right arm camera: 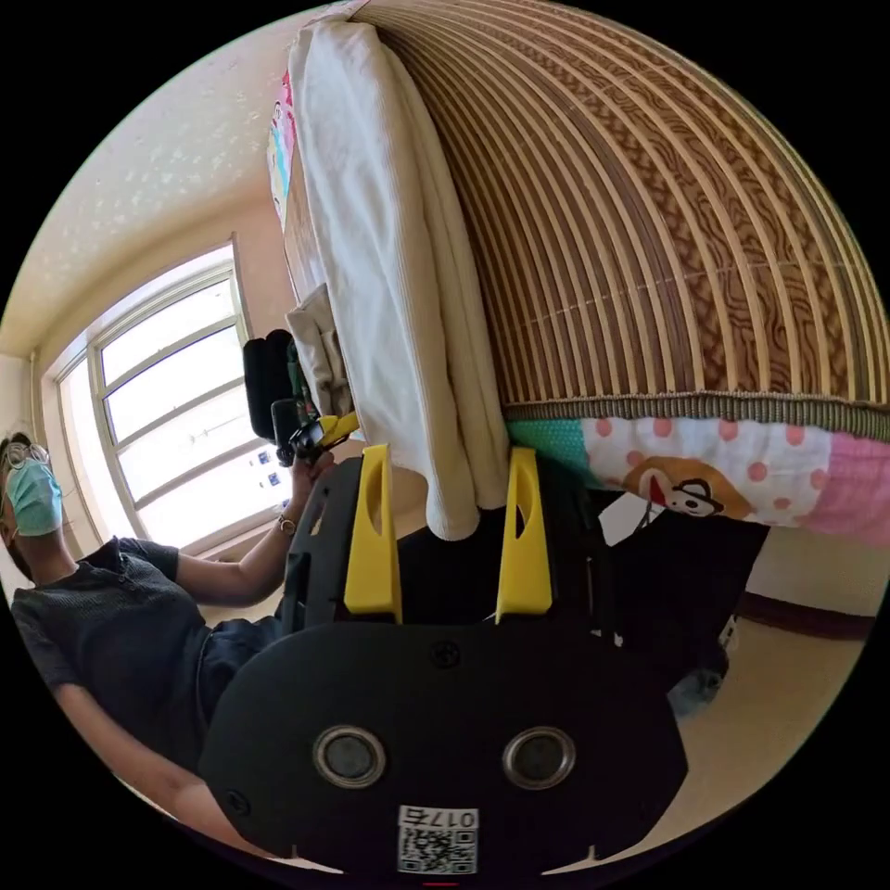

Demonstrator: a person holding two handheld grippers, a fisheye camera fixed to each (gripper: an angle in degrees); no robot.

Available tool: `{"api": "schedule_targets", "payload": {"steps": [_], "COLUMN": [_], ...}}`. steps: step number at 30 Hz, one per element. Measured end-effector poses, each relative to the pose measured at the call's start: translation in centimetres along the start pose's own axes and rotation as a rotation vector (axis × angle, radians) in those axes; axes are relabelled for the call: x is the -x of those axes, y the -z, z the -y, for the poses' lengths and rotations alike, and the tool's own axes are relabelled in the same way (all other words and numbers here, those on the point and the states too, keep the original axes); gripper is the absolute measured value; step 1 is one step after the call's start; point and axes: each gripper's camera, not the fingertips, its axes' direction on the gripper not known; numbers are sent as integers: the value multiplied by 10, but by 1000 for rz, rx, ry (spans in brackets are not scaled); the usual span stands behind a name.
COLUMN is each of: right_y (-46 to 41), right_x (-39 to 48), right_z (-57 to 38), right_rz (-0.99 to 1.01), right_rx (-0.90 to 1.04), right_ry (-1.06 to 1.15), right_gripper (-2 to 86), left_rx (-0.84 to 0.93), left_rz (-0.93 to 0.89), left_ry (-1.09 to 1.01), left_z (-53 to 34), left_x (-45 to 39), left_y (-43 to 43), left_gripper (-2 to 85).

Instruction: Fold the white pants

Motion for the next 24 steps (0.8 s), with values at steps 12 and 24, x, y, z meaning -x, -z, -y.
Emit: {"api": "schedule_targets", "payload": {"steps": [12, 24], "right_y": [29, 104], "right_x": [-27, -42], "right_z": [-41, -104], "right_rz": [5, 798], "right_rx": [102, -260], "right_ry": [161, 125], "right_gripper": [35, 15], "left_rx": [190, 45], "left_rz": [-57, -871], "left_ry": [-159, -55], "left_z": [-6, -5], "left_x": [-11, -22], "left_y": [-12, 23], "left_gripper": [41, 42]}}
